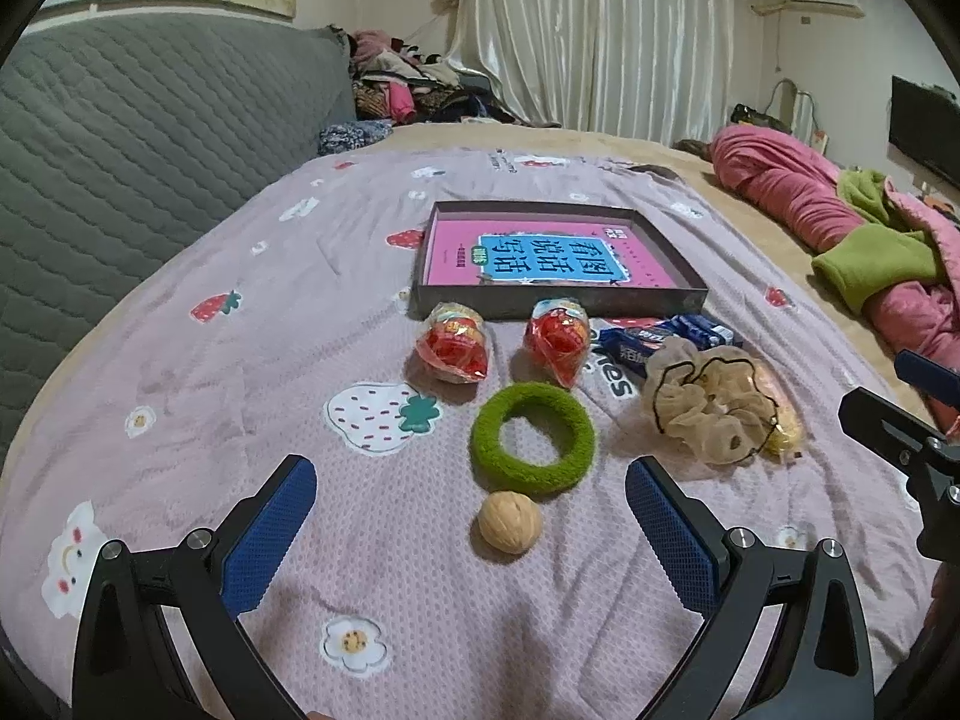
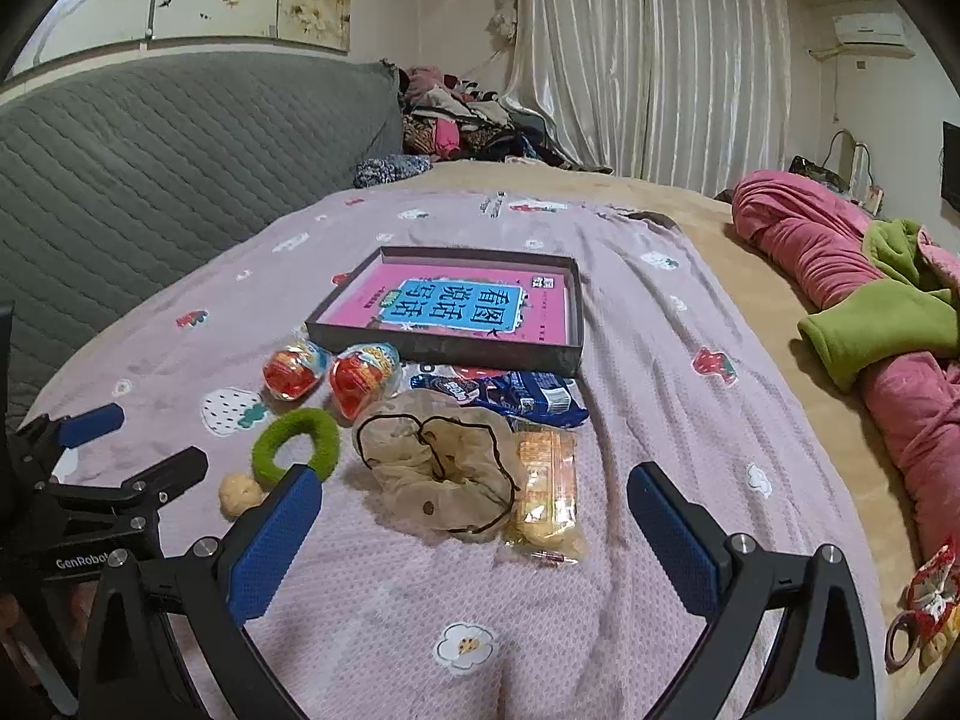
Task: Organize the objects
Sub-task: 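Move left tool toward green ring while right tool approaches beige scrunchie, then close left gripper on green ring while right gripper closes on scrunchie, then lift and carry green ring with left tool while right carries scrunchie toward tray, then open left gripper over tray dropping ring while right releases scrunchie there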
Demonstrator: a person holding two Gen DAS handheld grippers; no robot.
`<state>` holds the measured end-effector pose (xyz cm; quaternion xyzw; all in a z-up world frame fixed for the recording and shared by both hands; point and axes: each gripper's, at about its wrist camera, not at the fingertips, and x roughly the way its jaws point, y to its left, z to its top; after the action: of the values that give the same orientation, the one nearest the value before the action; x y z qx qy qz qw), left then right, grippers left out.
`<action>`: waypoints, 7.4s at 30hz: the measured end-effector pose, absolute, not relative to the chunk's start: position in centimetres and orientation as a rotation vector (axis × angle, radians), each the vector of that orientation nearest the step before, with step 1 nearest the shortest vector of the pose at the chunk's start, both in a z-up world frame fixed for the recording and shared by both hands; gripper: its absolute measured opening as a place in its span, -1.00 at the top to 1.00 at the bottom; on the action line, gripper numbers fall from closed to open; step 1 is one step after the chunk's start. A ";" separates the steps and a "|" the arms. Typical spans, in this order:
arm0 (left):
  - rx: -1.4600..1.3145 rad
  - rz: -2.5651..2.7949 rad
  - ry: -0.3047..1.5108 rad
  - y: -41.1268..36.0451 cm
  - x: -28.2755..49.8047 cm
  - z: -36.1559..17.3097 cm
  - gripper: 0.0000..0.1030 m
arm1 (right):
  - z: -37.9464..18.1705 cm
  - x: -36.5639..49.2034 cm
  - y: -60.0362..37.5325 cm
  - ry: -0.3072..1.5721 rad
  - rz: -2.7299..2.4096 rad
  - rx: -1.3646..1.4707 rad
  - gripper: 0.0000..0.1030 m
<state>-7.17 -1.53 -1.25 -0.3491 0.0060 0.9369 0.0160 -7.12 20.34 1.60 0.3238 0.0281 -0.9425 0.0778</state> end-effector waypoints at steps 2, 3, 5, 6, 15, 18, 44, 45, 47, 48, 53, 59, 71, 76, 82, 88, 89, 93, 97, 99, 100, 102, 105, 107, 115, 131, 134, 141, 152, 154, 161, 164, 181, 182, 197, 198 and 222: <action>-1.099 2.911 0.014 -1.7 -7.9 -1.6 -1.00 | 1.3 -7.6 20.3 0.092 -2.817 0.981 -1.00; -1.109 2.904 0.008 -1.8 -8.2 -1.7 -1.00 | 1.2 -7.8 20.2 0.100 -2.816 0.984 -1.00; -1.125 2.899 0.004 -2.0 -8.8 -2.1 -1.00 | 0.8 -8.2 20.0 0.118 -2.814 0.993 -1.00; -1.130 2.899 0.007 -2.0 -9.1 -2.3 -1.00 | 0.7 -8.4 19.9 0.127 -2.813 0.999 -1.00; -1.196 2.860 0.041 -1.8 -12.6 -3.8 -1.00 | -0.5 -10.9 19.7 0.210 -2.826 1.050 -1.00; -1.243 2.843 0.046 -1.8 -14.0 -4.6 -1.00 | -0.9 -11.7 19.6 0.239 -2.827 1.071 -1.00; -1.479 2.688 0.096 -0.8 -18.7 -8.1 -0.39 | -5.9 -19.0 14.3 0.830 -2.626 1.295 -0.75; -1.485 2.682 0.090 -0.9 -18.8 -8.2 -0.26 | -6.1 -19.1 14.1 0.836 -2.614 1.299 -0.67; -1.504 2.660 0.073 -0.9 -18.9 -8.5 -0.24 | -6.2 -19.1 13.9 0.815 -2.592 1.311 -0.32; -1.503 2.661 0.077 -0.8 -18.9 -8.5 -0.24 | -6.2 -18.9 13.7 0.805 -2.580 1.314 -0.28; -1.498 2.650 0.087 -0.5 -18.8 -8.6 -0.02 | -6.2 -18.3 13.4 0.746 -2.550 1.319 0.16; -1.484 2.618 0.075 -0.2 -18.8 -8.4 0.52 | -6.5 -18.1 13.7 0.621 -2.532 1.346 0.38; -1.400 2.603 -0.036 -0.7 -18.2 -7.2 0.76 | -4.4 -16.1 16.7 0.256 -2.559 1.289 0.45; -1.347 2.644 -0.001 -0.4 -17.3 -5.7 0.76 | -3.3 -15.4 17.3 0.204 -2.574 1.263 0.45; -1.267 2.684 0.029 -0.1 -16.0 -3.4 0.76 | -2.0 -14.6 18.1 0.135 -2.609 1.213 0.45; -1.214 2.707 0.047 0.2 -14.5 -2.0 0.76 | -1.0 -13.3 18.5 0.079 -2.640 1.169 0.47; -1.208 2.706 0.044 0.1 -14.4 -1.8 0.76 | -0.9 -13.1 18.4 0.078 -2.642 1.168 0.47; -1.171 2.719 0.043 0.0 -13.5 -0.8 0.76 | -0.2 -12.3 18.5 0.053 -2.662 1.144 0.47; -1.124 2.737 0.043 -0.1 -12.6 0.5 0.76 | 1.0 -11.6 18.9 0.022 -2.687 1.103 0.47; -1.098 2.748 0.043 -0.2 -12.1 1.3 0.76 | 1.7 -11.3 19.2 0.016 -2.697 1.082 0.47; -1.088 2.754 0.039 -0.3 -12.0 1.5 0.76 | 2.1 -11.2 19.3 0.013 -2.703 1.069 0.47; -1.061 2.781 0.035 -0.5 -11.6 2.0 0.76 | 2.8 -11.0 19.5 0.012 -2.707 1.053 0.47; -1.043 2.810 0.045 -0.7 -11.4 2.3 0.76 | 3.9 -10.7 19.6 0.037 -2.722 1.030 0.47; -1.052 2.798 0.030 -0.7 -11.4 2.4 0.76 | 4.6 -10.4 19.8 0.039 -2.730 1.011 0.47; -1.007 2.818 0.033 -0.5 -10.7 4.2 0.76 | 7.5 -9.8 20.9 0.029 -2.758 0.930 0.47; -0.903 2.865 0.035 -0.2 -13.9 11.1 0.76 | 13.4 -11.5 21.9 -0.046 -2.803 0.686 0.47; -0.887 2.873 0.038 -0.1 -14.8 11.8 0.76 | 14.0 -12.4 22.0 -0.063 -2.802 0.668 0.47; -0.878 2.896 0.016 -0.5 -18.0 12.4 0.76 | 15.3 -14.8 21.6 -0.056 -2.821 0.611 0.47; -0.895 2.919 0.005 -1.8 -25.1 12.0 0.76 | 15.8 -21.9 21.2 -0.113 -2.845 0.572 0.47; -0.889 2.915 -0.004 -1.8 -26.2 11.7 0.76 | 15.6 -23.2 21.4 -0.130 -2.855 0.569 0.47; -0.901 2.902 -0.016 -1.5 -32.5 10.1 0.76 | 13.6 -28.6 21.1 -0.065 -2.870 0.657 0.47; -0.941 2.874 -0.012 -1.3 -35.2 9.2 0.76 | 11.9 -31.2 21.0 -0.051 -2.854 0.718 0.47; -1.310 2.727 0.045 0.0 -45.6 -1.1 0.76 | -0.6 -45.3 20.5 0.084 -2.710 1.253 0.47; -1.322 2.716 0.041 0.0 -46.1 -1.6 0.76 | -1.4 -45.9 20.6 0.083 -2.707 1.282 0.47; -1.462 2.643 0.085 0.7 -48.5 -5.1 0.71 | -6.6 -49.4 21.8 0.066 -2.669 1.502 0.46; -1.461 2.645 0.102 0.8 -48.6 -5.2 0.70 | -6.7 -49.5 21.7 0.068 -2.665 1.499 0.46; -1.414 2.724 0.146 -0.4 -45.8 -1.3 -0.55 | -1.7 -46.3 22.2 0.071 -2.712 1.422 -0.30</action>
<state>-45.80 -0.37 -1.27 -0.4599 0.0474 0.8860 0.0344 -46.35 22.15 -1.66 0.4639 0.0233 -0.8847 0.0394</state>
